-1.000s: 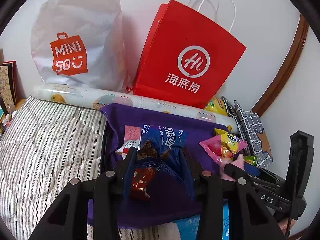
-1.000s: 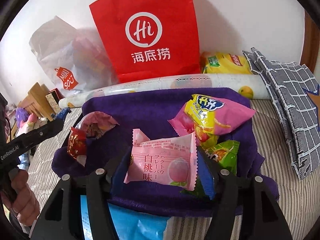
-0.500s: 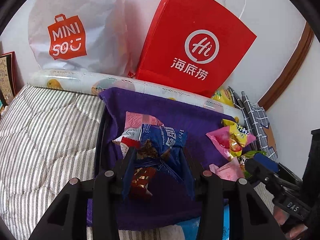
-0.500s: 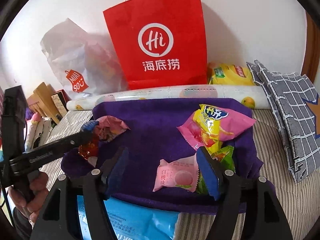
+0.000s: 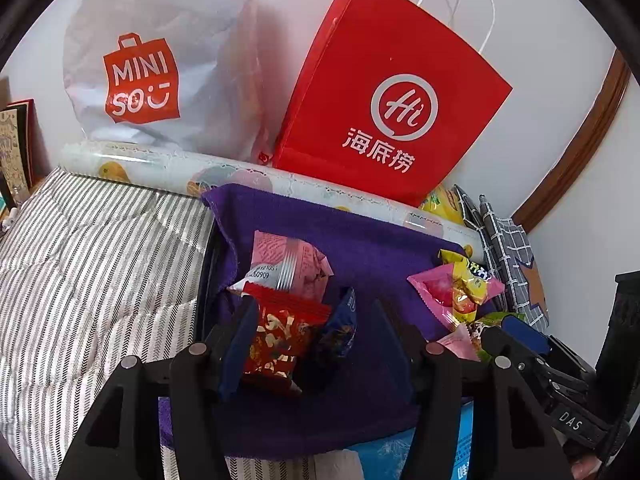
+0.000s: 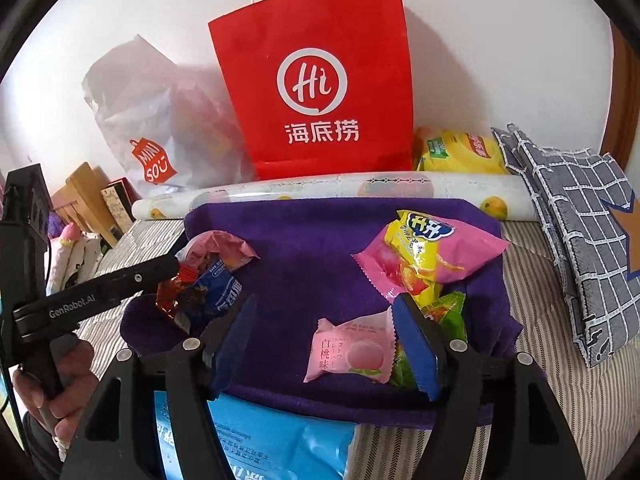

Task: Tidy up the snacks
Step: 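Open right tool releasing peach cake while left tool releases blue chip bag, then withdraw both tools from the towel and lower toward the remaining snacks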

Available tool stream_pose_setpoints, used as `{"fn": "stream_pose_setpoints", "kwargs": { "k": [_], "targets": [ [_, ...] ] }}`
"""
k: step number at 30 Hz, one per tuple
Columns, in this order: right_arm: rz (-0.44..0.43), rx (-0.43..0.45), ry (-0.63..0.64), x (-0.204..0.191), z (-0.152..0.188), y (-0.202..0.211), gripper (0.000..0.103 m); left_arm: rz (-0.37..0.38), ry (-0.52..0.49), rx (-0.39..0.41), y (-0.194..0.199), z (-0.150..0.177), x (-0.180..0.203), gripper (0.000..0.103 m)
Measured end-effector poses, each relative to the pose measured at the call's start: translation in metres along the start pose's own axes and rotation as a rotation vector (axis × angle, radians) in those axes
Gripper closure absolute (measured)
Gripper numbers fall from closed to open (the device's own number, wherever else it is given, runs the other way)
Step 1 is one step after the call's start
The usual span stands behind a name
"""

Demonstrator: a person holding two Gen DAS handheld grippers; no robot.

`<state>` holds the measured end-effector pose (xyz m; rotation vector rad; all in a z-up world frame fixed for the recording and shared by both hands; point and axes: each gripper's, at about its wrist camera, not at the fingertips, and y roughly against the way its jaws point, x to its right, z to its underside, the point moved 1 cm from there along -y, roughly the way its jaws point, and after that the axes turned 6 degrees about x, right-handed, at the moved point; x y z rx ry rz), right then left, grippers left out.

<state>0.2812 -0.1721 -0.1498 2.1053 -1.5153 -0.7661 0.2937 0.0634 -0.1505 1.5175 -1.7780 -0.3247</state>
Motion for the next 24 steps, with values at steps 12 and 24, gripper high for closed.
{"fn": "stream_pose_setpoints", "kwargs": {
  "k": [12, 24],
  "targets": [
    [-0.034, 0.114, 0.007, -0.009, 0.001, 0.033, 0.04, 0.025, 0.022, 0.034, 0.013, -0.006, 0.0, 0.034],
    [-0.108, 0.068, -0.038, -0.028, 0.041, 0.097, 0.055, 0.054, 0.036, 0.023, 0.026, -0.008, 0.006, 0.032]
  ]
}}
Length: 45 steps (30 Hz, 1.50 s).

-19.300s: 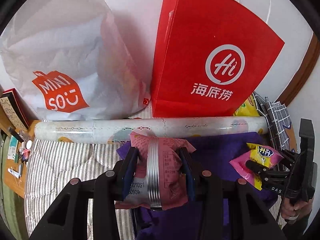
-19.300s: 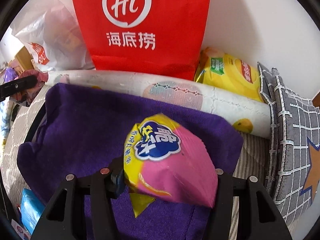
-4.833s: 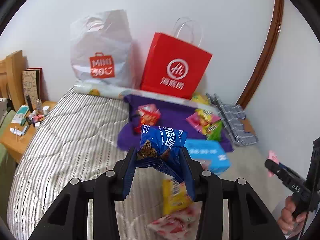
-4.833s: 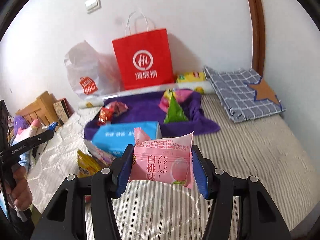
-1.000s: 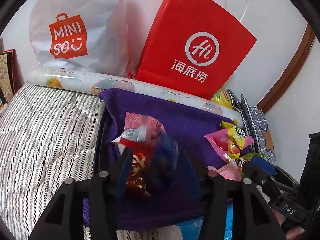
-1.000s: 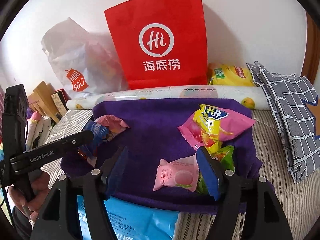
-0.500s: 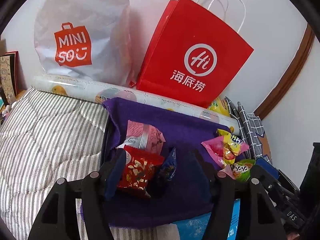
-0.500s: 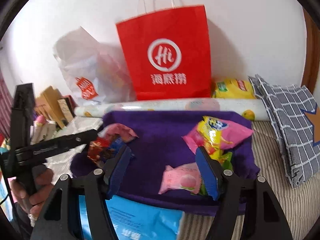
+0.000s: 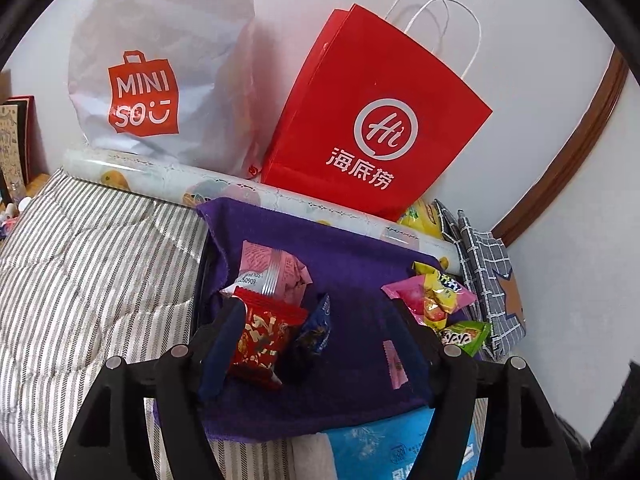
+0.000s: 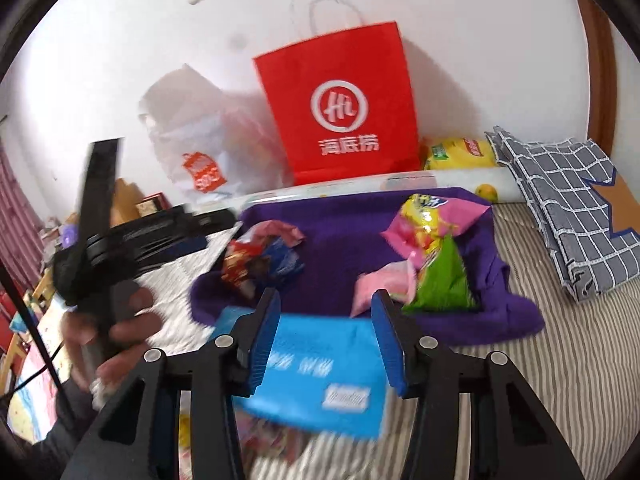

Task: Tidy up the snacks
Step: 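Withdraw both tools from the towel and lower toward the remaining snacks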

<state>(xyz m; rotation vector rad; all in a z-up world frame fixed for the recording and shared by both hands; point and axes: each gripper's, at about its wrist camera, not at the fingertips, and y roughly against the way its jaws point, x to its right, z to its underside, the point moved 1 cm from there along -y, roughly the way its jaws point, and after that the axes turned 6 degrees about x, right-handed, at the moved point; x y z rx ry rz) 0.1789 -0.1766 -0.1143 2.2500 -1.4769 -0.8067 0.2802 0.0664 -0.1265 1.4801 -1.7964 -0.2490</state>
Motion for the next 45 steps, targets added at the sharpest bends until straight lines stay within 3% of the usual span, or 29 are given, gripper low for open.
{"fn": "stream_pose_setpoints", "kwargs": {
  "k": [9, 12, 18, 21, 22, 23, 27, 31, 37, 41, 45],
  "targets": [
    [-0.039, -0.043, 0.09, -0.052, 0.026, 0.024, 0.059, 0.044, 0.054, 0.025, 0.031, -0.004, -0.003, 0.031],
    [-0.061, -0.064, 0.114, -0.066, 0.032, 0.021, 0.064, 0.001, 0.059, 0.017, 0.045, 0.0, -0.014, 0.03],
    [-0.065, -0.095, 0.157, -0.088, 0.039, 0.005, 0.065, -0.025, 0.007, 0.007, 0.076, 0.015, -0.034, 0.03],
    [-0.032, -0.129, 0.177, -0.093, 0.043, -0.01, 0.066, -0.049, -0.01, 0.014, 0.09, 0.023, -0.045, 0.03],
    [-0.023, -0.142, 0.178, -0.093, 0.045, -0.015, 0.069, -0.048, -0.013, 0.012, 0.094, 0.026, -0.048, 0.03],
    [-0.03, -0.154, 0.173, -0.092, 0.046, -0.018, 0.081, -0.049, -0.014, 0.011, 0.096, 0.028, -0.05, 0.029],
    [-0.002, -0.121, 0.186, -0.093, 0.041, -0.01, 0.095, -0.062, -0.021, 0.01, 0.106, 0.036, -0.055, 0.029],
    [0.002, -0.05, 0.16, -0.087, 0.03, 0.02, 0.096, -0.069, -0.045, 0.01, 0.114, 0.043, -0.052, 0.029],
    [0.106, 0.032, 0.158, -0.063, 0.026, 0.08, 0.096, -0.068, -0.099, 0.0, 0.124, 0.062, -0.04, 0.029],
    [0.18, 0.041, 0.118, -0.036, 0.031, 0.111, 0.096, -0.05, -0.116, -0.003, 0.129, 0.073, -0.031, 0.029],
    [0.234, -0.015, 0.076, -0.008, 0.044, 0.115, 0.096, -0.04, -0.134, -0.01, 0.129, 0.082, -0.021, 0.029]
  ]
}}
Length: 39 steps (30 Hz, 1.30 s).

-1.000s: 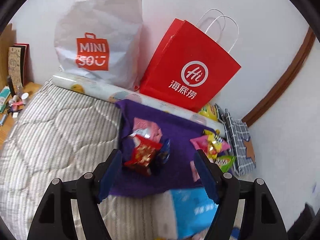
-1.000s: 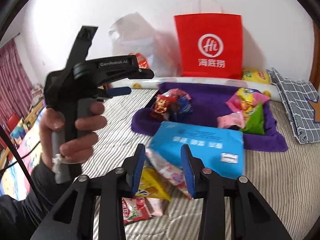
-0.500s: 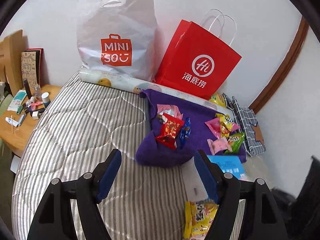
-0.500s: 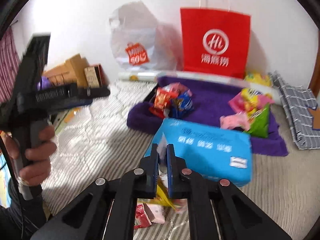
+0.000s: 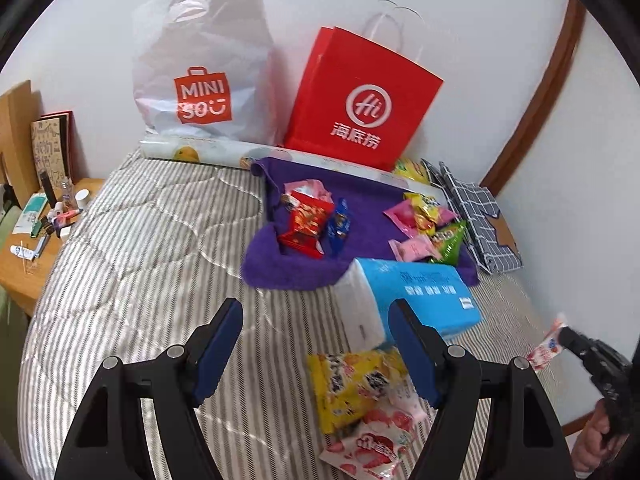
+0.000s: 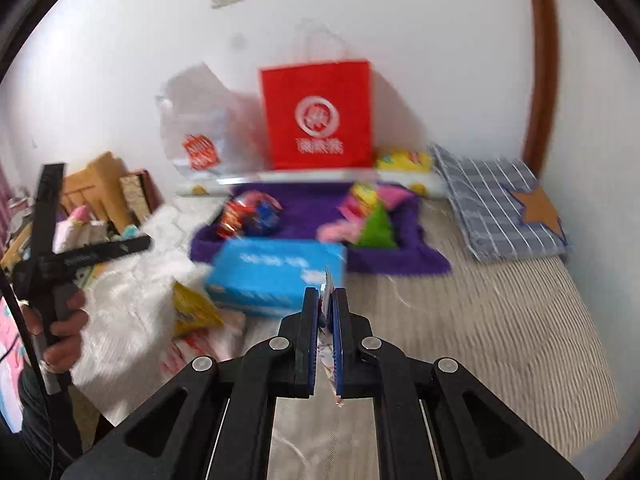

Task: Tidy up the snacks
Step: 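Withdraw both tools from the towel and lower toward the remaining snacks, then grasp pink-white stick snack with right tool while left tool grasps yellow chip bag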

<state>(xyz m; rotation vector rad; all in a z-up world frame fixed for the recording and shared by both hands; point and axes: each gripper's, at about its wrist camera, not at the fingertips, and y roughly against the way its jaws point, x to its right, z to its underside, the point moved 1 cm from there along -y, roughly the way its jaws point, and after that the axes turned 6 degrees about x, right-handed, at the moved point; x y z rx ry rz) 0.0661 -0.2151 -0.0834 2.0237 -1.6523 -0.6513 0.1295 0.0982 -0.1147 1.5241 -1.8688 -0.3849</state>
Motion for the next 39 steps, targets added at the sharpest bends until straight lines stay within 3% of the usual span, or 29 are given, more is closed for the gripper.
{"fn": "stream_pose_setpoints", "kwargs": {
  "k": [3, 8, 10, 14, 16, 28, 33, 39],
  "targets": [
    [0.004, -0.047, -0.059, 0.016, 0.012, -0.017, 0.096, 0.003, -0.024, -0.008, 0.0, 0.005, 0.008, 0.029],
    [-0.008, -0.033, -0.124, 0.032, 0.016, -0.044, 0.092, -0.006, -0.049, -0.019, -0.003, 0.01, 0.013, 0.029],
    [0.0, -0.036, -0.129, 0.036, 0.015, -0.057, 0.087, -0.008, -0.05, -0.021, -0.005, 0.011, 0.012, 0.029],
    [0.031, -0.055, -0.099, 0.04, 0.019, -0.075, 0.063, -0.014, -0.05, -0.024, -0.008, 0.013, 0.007, 0.029],
    [0.037, -0.072, -0.087, 0.042, 0.026, -0.081, 0.059, -0.015, -0.044, -0.026, -0.01, 0.015, 0.003, 0.029],
    [0.005, -0.191, -0.048, 0.028, 0.053, -0.126, 0.059, 0.024, -0.082, -0.058, -0.022, 0.023, 0.007, 0.029],
    [0.062, -0.185, -0.001, 0.027, 0.054, -0.125, 0.079, 0.093, -0.111, -0.096, -0.024, 0.036, 0.017, 0.029],
    [0.11, -0.179, -0.018, 0.043, 0.057, -0.122, 0.079, 0.093, -0.181, -0.154, -0.039, 0.057, 0.032, 0.029]
  ]
}}
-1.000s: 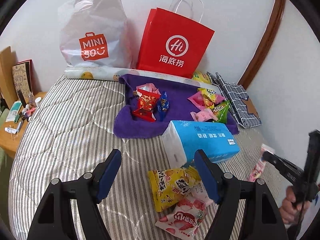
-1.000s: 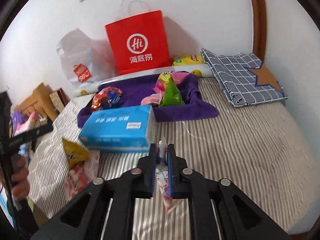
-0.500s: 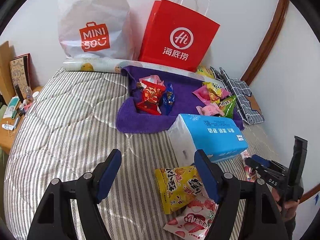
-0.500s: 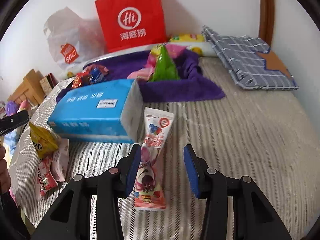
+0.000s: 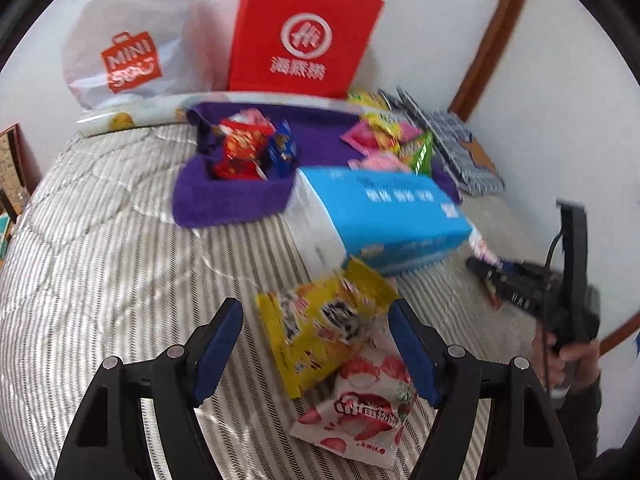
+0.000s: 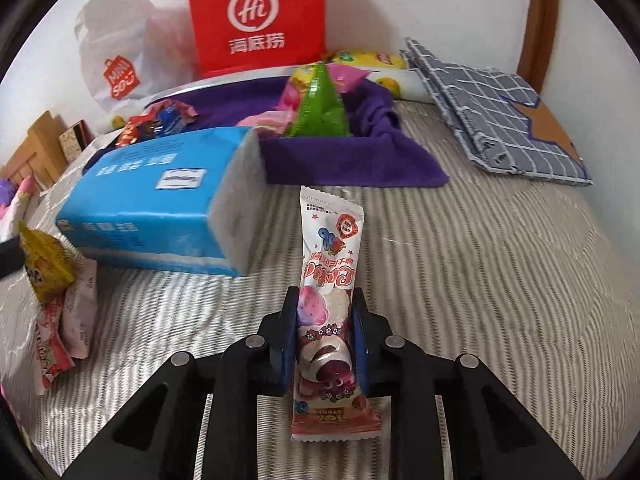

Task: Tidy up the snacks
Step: 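Grasp pink-white stick snack with right tool while left tool grasps yellow chip bag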

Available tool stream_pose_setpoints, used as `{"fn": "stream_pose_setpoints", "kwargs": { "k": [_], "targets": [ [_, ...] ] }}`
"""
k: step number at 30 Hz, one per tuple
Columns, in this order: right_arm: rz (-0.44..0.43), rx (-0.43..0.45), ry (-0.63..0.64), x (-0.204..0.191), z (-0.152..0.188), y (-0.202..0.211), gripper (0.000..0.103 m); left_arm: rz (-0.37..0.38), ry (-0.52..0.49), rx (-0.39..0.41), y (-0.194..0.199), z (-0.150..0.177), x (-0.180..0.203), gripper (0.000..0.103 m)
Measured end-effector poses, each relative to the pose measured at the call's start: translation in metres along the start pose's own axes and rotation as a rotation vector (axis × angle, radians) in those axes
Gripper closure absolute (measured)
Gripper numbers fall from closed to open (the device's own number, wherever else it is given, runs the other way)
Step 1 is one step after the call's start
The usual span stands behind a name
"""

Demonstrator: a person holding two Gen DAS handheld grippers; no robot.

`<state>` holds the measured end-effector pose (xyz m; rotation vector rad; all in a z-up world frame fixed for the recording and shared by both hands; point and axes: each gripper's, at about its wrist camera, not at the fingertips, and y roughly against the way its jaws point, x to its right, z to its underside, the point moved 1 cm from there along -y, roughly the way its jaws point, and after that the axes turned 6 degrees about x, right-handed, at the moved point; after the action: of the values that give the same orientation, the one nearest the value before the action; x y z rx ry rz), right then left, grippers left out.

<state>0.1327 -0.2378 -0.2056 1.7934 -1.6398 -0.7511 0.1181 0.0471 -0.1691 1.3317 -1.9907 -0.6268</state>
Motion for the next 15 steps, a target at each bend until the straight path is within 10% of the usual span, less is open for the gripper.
{"fn": "stream_pose_setpoints", "kwargs": {
  "k": [7, 15],
  "targets": [
    [-0.029, 0.009, -0.013, 0.005, 0.001, 0.0, 0.079, -0.09, -0.105, -0.069, -0.026, 0.007, 0.019, 0.032],
    [-0.055, 0.014, -0.043, 0.008, 0.001, 0.0, 0.079, -0.067, -0.07, -0.039, -0.015, 0.001, 0.011, 0.057]
  ]
}}
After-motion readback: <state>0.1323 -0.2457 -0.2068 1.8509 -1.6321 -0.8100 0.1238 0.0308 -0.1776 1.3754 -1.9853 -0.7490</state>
